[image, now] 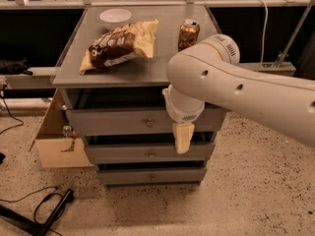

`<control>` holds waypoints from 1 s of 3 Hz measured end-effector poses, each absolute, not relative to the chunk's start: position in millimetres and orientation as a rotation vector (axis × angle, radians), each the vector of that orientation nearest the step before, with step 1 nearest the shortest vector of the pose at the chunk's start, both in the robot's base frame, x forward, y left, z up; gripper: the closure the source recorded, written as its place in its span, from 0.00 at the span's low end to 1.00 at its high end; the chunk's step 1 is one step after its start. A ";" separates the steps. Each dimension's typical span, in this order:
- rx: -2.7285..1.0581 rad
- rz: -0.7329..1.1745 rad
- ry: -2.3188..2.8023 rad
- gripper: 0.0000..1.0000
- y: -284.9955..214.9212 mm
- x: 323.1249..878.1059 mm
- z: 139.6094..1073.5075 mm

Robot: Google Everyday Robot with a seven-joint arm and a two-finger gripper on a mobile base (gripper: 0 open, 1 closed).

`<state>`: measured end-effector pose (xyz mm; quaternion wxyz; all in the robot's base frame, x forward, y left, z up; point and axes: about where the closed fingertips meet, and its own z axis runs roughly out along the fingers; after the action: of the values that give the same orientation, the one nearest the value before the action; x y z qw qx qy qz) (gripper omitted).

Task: Open top drawer

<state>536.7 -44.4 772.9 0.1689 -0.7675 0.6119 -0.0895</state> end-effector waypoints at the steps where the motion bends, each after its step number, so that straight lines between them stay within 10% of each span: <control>1: -2.211 -0.324 1.715 0.00 -49.4 560.0 766.7; 3: -2.211 -0.386 1.927 0.00 -106.7 587.1 689.6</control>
Offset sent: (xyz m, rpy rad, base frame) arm 0.0644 -0.0477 -0.0717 -0.2296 -0.0109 -0.0791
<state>587.1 -106.7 689.6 0.0915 -0.7444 0.6486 -0.1301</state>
